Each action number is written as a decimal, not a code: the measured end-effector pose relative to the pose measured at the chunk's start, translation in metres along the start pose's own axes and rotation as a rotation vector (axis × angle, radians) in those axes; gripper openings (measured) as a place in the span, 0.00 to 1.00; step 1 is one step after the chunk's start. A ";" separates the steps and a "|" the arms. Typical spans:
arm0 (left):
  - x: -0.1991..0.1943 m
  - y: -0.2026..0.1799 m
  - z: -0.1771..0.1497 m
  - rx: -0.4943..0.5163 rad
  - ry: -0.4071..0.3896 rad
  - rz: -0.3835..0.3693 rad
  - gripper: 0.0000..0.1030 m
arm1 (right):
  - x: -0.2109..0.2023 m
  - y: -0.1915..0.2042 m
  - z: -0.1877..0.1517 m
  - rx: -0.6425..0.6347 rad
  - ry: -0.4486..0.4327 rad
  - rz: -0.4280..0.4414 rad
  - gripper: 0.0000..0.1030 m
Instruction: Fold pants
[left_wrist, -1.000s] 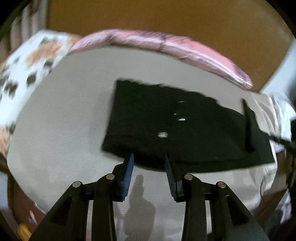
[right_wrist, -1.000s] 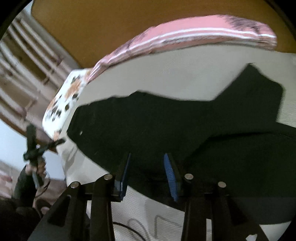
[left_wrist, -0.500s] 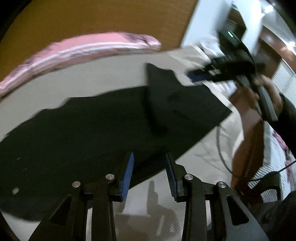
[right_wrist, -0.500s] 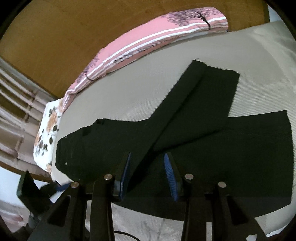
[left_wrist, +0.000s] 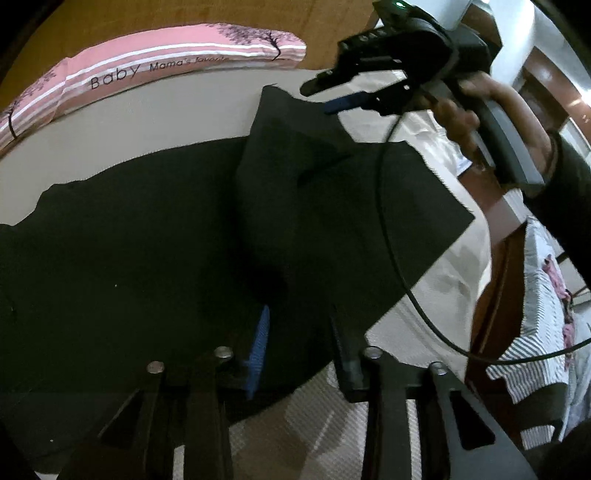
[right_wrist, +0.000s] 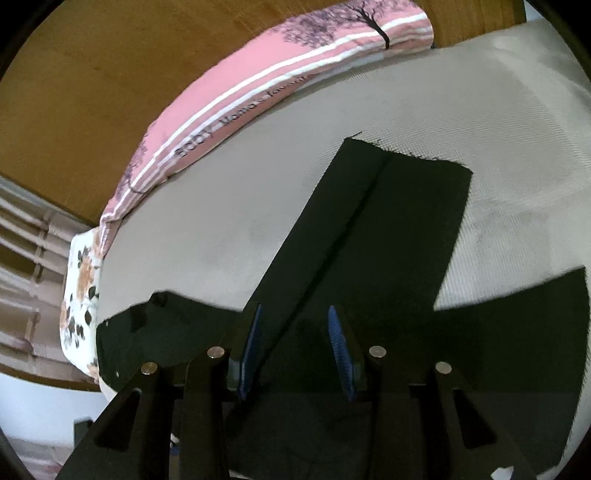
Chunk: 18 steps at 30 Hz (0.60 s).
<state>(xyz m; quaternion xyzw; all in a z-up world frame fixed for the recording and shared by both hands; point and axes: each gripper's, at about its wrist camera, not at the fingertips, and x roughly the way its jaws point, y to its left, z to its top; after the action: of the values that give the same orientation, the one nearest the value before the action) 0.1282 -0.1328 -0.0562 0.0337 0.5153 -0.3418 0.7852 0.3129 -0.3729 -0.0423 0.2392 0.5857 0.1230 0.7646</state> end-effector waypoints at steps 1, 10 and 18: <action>0.002 0.002 -0.001 -0.006 -0.001 0.009 0.16 | 0.005 -0.003 0.008 0.009 -0.002 -0.010 0.34; 0.002 0.009 -0.004 -0.047 -0.015 0.015 0.05 | 0.040 -0.043 0.066 0.164 -0.021 -0.048 0.34; 0.008 0.022 -0.006 -0.111 -0.004 -0.032 0.05 | 0.061 -0.062 0.088 0.246 -0.061 0.024 0.31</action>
<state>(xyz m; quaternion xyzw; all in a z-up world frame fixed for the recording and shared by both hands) 0.1378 -0.1175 -0.0720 -0.0189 0.5325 -0.3251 0.7812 0.4085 -0.4168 -0.1070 0.3419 0.5698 0.0520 0.7454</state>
